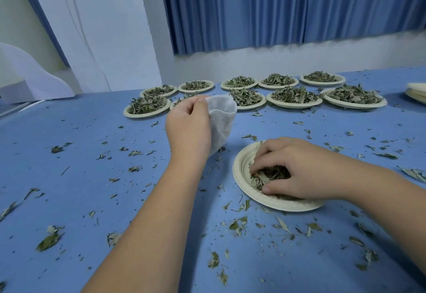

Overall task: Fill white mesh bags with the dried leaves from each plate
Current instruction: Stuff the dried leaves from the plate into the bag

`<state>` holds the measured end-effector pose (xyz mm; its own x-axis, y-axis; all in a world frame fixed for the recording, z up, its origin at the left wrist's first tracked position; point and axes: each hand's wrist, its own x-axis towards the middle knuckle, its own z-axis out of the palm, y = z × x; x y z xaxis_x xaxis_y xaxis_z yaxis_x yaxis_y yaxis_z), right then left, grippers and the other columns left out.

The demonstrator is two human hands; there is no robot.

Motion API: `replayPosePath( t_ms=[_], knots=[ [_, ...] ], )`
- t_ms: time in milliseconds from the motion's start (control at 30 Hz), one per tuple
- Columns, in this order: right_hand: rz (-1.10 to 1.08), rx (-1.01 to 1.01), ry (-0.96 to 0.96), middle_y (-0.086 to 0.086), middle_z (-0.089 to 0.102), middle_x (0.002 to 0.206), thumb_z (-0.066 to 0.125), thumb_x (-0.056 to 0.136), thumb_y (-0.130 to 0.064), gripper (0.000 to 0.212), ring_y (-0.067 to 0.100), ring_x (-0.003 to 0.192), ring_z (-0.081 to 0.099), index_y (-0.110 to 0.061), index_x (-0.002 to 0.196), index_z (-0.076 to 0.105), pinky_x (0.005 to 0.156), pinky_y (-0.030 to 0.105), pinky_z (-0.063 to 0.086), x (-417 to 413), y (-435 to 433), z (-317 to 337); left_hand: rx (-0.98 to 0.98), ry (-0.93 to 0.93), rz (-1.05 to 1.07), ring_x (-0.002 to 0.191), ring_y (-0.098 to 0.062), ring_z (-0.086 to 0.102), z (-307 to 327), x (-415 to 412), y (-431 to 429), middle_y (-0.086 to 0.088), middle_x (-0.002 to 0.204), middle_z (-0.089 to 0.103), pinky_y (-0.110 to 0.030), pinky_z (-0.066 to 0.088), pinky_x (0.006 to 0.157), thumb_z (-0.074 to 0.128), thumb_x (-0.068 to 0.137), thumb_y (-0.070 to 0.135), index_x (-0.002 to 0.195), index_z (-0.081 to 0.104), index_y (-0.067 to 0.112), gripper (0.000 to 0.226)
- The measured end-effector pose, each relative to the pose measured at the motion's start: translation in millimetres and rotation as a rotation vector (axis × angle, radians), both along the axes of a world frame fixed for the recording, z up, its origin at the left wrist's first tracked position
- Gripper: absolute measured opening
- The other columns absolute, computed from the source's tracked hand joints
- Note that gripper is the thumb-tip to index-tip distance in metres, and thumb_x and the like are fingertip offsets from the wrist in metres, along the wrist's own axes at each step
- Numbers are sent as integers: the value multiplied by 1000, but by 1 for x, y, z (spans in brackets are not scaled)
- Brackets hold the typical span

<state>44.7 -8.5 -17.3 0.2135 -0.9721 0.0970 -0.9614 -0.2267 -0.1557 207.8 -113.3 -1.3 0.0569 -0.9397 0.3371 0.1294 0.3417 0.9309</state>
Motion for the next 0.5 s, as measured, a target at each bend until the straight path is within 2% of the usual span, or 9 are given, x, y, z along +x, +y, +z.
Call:
replayPosePath(
  t_ms=[133,267,333,433,500],
  knots=[
    [-70,7,87,-25,33,129,52,81,-66,56,2,121,31,-51,134,41,89,24,31,-2,3,0,-97,-57,58,71,-4,61,-1,-1,0,18,68,67,-24,52,69,54,93,18,73,70,32,29],
    [-57,40,130,-19,32,132,47,89,-60,52,8,126,29,-48,139,37,98,31,36,1,1,-6,-191,-138,71,72,-1,59,-4,-4,1,18,71,65,-21,48,69,53,94,18,79,70,30,26],
    [-42,28,121,-19,35,129,48,91,-55,48,7,124,28,-48,138,39,90,24,33,1,0,-8,-205,-171,64,72,1,58,-6,-6,2,20,72,65,-18,46,68,53,95,18,82,71,29,24],
    [-32,23,113,-18,40,123,51,92,-50,44,4,118,31,-47,135,45,67,7,20,2,-3,-10,-232,-226,57,71,7,57,-8,-8,4,24,71,65,-12,45,66,53,95,19,81,70,31,24],
    [-35,18,96,-19,42,118,53,92,-48,41,4,116,34,-45,133,49,62,3,17,2,-4,-11,-259,-269,64,73,10,56,-9,-10,5,22,75,66,-7,41,65,53,95,19,86,72,26,22]
  ],
)
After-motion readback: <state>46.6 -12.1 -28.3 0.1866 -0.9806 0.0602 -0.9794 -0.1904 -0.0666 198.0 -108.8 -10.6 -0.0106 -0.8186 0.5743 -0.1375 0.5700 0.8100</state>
